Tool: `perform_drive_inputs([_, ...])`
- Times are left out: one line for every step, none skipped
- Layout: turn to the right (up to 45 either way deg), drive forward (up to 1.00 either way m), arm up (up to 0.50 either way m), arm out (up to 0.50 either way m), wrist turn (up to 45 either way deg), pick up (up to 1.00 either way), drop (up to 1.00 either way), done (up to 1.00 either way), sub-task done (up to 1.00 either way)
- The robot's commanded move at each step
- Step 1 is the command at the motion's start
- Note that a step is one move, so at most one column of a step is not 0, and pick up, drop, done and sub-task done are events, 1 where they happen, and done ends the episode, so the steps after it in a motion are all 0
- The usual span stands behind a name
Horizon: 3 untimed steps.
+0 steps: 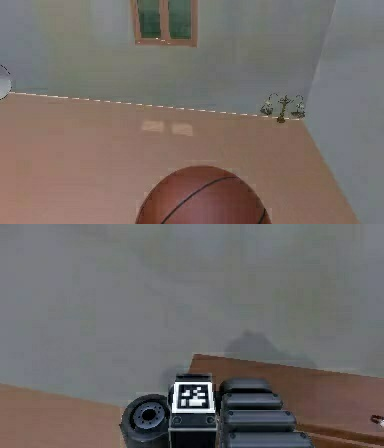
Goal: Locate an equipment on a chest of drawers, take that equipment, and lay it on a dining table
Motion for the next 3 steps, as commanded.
perform_drive_inputs([-45.0,0.00,0.00,0.00,0.0,0.00,0.00,0.00,0.00])
perform_drive_inputs([0.0,0.75,0.00,0.00,0.0,0.00,0.00,0.00,0.00])
perform_drive_inputs([-9.0,0.00,0.00,0.00,0.0,0.00,0.00,0.00,0.00])
